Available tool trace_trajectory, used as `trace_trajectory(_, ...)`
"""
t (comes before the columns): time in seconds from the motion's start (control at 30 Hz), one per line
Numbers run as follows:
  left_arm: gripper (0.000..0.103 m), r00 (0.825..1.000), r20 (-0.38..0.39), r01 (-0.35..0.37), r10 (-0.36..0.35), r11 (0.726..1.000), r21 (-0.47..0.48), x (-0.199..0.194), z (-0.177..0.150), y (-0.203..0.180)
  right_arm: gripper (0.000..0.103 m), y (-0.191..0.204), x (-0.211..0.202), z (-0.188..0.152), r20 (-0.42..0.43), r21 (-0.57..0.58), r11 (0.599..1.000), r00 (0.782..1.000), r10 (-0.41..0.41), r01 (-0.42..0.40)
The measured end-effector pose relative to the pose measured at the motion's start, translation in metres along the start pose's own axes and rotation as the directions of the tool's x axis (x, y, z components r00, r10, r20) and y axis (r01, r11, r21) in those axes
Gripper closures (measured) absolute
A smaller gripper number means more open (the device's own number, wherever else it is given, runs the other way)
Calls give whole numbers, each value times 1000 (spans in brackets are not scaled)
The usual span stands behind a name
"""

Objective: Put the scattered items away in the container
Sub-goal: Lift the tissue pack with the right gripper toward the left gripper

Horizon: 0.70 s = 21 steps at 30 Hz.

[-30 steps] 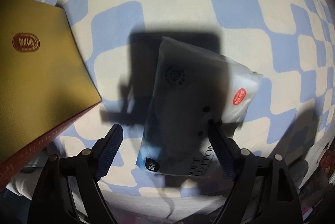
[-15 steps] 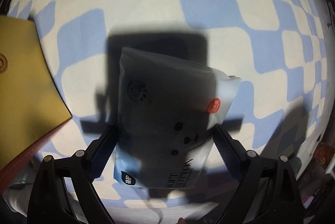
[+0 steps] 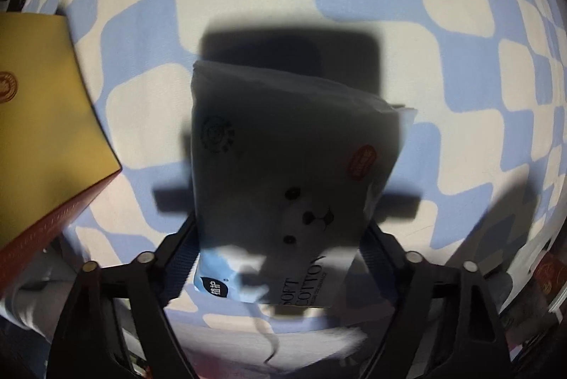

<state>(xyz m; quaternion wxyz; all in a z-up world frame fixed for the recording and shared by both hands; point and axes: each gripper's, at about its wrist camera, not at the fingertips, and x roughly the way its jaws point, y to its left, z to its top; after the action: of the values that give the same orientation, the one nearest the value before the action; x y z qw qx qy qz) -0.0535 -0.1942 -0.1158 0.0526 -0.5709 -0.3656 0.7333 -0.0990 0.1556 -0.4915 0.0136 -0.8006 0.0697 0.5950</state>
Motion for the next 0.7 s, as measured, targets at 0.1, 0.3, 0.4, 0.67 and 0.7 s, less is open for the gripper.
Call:
trace_trajectory(0.1,16,993,-17,-113,120,970,214,15,-14,-37,44,-4,-21,-9,23,-28,1000,1000,-1,2)
trace_trajectory(0.3,16,975,-115,-127,190,903,411,48,-46,-90,46,-30,-89,-21,59,101,936,941,332,-336)
trace_trajectory(0.4,16,973,-50,-178,226,868,463,51,-56,-108,45,-45,-128,-26,94,189,814,835,542,-550)
trace_trajectory(0.67,16,984,99,-176,146,795,581,53,-100,-145,45,-15,-232,-29,154,233,520,559,815,-822)
trace_trajectory(0.7,16,986,98,-164,131,790,590,54,-103,-146,45,-30,-243,-37,143,229,505,542,828,-832)
